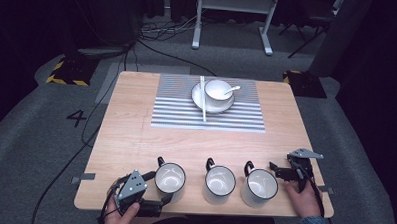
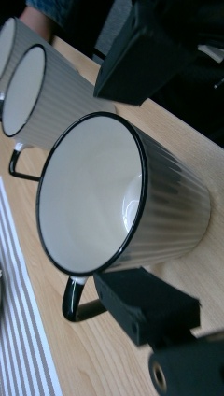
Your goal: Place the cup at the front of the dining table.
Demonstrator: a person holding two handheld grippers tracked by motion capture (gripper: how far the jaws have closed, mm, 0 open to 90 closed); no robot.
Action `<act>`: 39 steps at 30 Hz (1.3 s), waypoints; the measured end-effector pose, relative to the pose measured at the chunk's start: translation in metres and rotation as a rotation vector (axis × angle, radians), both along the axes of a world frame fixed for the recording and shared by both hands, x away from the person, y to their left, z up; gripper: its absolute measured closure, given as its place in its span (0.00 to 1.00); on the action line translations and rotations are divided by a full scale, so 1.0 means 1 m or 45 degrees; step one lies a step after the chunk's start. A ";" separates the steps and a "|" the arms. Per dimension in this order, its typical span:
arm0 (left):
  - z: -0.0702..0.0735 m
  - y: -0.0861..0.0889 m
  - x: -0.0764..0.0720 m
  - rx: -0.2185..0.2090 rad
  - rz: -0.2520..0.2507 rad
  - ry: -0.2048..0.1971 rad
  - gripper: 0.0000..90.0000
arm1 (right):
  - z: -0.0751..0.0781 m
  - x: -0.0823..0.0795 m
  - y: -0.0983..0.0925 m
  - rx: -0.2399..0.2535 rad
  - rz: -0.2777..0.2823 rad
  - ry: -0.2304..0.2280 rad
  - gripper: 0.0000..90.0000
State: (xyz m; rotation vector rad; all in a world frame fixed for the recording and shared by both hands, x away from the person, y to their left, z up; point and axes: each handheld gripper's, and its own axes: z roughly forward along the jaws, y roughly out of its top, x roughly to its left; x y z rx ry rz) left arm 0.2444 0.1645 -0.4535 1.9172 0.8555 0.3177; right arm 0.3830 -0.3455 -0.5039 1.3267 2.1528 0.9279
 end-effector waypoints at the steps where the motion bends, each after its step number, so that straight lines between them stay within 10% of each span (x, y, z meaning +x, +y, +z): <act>1: -0.001 -0.002 0.001 -0.001 -0.008 0.000 0.03 | 0.000 0.000 0.000 -0.001 0.000 0.000 0.16; 16: -0.032 -0.023 0.021 0.076 0.044 0.010 0.00 | 0.000 0.000 0.001 0.008 -0.001 -0.001 0.16; 30: -0.046 -0.025 0.040 -0.113 -0.051 -0.064 0.00 | 0.000 -0.002 0.000 0.007 -0.004 0.002 0.17; 39: -0.044 -0.028 0.035 -0.035 -0.017 -0.067 0.02 | 0.000 -0.002 0.000 0.007 -0.004 0.001 0.17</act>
